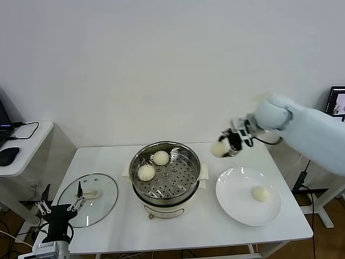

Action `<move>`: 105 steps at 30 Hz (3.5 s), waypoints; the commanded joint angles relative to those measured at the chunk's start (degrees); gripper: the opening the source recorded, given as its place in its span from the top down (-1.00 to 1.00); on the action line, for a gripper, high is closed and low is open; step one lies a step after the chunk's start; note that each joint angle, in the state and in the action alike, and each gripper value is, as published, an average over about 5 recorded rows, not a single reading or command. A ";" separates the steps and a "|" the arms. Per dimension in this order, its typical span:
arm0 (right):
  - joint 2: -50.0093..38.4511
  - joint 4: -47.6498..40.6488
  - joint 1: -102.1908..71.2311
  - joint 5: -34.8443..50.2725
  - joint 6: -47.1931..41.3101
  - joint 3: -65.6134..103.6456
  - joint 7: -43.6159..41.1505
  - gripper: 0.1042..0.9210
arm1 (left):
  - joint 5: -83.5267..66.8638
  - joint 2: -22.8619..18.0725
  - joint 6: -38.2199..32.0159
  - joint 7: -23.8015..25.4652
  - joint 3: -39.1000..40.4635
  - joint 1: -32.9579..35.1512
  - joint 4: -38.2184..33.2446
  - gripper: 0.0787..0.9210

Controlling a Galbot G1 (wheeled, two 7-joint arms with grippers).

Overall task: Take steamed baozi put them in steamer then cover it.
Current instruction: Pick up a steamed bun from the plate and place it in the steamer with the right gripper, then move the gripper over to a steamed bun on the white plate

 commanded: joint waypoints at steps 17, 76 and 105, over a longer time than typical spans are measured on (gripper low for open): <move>28.75 -8.00 4.84 -7.53 27.72 -19.19 3.35 -0.23 | -0.81 -2.22 -0.12 -0.07 -1.64 -0.22 -1.79 -0.77; -21.54 1.24 -27.24 -20.22 6.13 12.24 -4.40 -0.76 | -0.04 -0.40 -0.24 0.07 0.22 -1.06 -0.36 -0.77; -9.33 -15.07 -40.15 -31.00 8.87 25.19 -1.21 -0.76 | -0.29 -0.45 -0.43 0.01 -1.18 -0.59 0.64 -0.77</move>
